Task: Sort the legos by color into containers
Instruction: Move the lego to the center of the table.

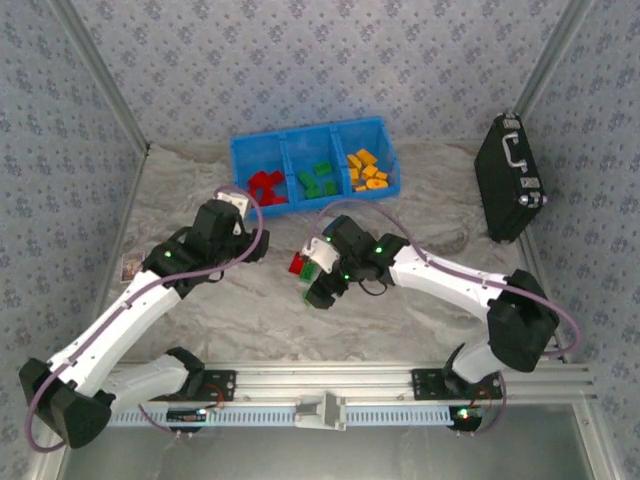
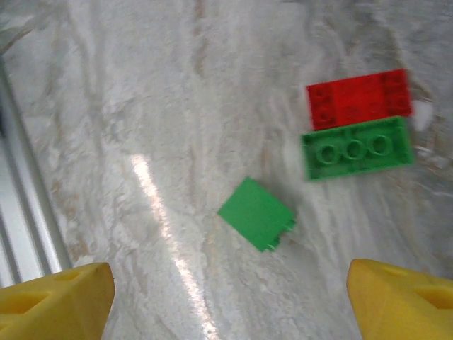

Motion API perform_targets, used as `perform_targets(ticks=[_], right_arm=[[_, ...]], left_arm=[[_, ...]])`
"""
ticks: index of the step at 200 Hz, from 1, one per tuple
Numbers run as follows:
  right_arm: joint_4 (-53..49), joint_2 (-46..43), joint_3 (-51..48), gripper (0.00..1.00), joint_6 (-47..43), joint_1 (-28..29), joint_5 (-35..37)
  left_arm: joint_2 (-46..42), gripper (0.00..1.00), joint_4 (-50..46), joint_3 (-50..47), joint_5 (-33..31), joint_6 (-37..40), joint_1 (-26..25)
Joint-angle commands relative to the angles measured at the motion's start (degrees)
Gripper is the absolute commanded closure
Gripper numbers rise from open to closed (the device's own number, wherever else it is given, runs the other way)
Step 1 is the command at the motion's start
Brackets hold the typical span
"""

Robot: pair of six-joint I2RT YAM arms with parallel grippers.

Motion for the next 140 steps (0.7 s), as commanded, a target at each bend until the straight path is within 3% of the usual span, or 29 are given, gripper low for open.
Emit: perform_targets(ticks=[1, 27, 67, 108, 140], right_arm=[[1.8, 1.5, -0.2, 0.12, -8.4, 0.4, -8.1], [4.3, 4.2, -1.3, 0.11, -13.5, 0.3, -11.9], [3.9, 9.5, -0.6, 0.05, -17.1, 1.4, -10.3], [5.1, 14.0, 0.0, 0.11, -19.6, 4.0, -1.9], [9.8, 13.7, -2.3, 0.1, -20.3, 4.8, 3.4]], left_arm=[[-2.5, 0.19, -1.0, 1.7, 1.0, 0.3, 0.3], [-5.0, 0.19, -1.9, 1.5, 0.3, -0.7, 0.3], [-8.1, 0.19, -4.1, 0.6, -1.7, -0.7, 0.3], [-9.0, 0.19, -5.1, 0.6, -2.7, 0.4, 0.3], [-9.3, 0.18, -5.7, 1.1, -3.3, 2.2, 0.6]])
